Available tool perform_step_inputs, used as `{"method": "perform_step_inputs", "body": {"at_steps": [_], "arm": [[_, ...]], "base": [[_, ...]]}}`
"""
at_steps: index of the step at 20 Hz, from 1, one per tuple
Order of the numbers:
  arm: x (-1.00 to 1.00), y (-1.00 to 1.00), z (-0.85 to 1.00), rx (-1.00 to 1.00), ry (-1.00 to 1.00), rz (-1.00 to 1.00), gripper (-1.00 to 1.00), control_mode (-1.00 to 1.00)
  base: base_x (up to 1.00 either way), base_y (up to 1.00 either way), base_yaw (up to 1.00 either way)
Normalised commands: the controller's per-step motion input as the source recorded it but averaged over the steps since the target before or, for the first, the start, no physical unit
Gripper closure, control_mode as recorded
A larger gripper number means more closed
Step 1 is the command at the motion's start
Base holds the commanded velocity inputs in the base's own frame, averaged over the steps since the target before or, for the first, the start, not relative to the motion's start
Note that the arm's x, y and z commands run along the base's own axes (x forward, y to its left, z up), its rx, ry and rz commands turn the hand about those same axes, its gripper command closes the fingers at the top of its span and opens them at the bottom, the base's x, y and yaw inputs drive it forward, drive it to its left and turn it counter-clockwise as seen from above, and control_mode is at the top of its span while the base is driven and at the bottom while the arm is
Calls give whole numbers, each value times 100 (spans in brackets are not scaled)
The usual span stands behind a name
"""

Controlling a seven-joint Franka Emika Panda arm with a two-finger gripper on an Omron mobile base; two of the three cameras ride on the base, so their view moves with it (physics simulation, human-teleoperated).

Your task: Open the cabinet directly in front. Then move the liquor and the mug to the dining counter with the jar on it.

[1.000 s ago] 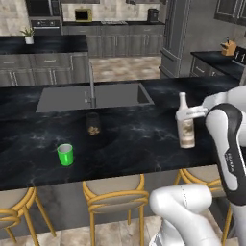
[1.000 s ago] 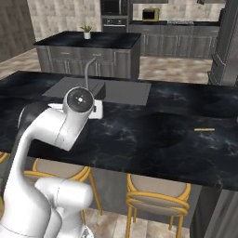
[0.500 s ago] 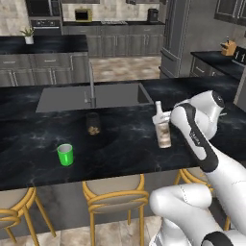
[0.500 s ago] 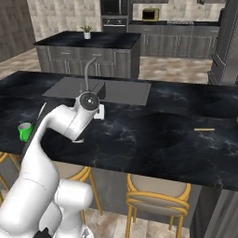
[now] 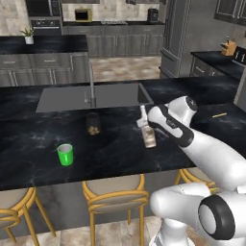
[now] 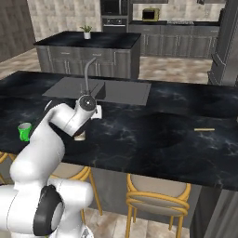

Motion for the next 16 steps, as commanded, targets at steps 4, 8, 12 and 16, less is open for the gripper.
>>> {"method": "perform_step_inputs", "body": {"at_steps": [4,8,12,16], "arm": [[50,20,-36,0,-26,0,100,-100],[47,21,-40,1,-25,0,100,-100],[14,2,-16,5,-5,0,100,-100],[9,0,-15,13,-1,0,100,-100]], "base": [[0,0,0],[0,0,0],[0,0,0],[0,0,0]]}}
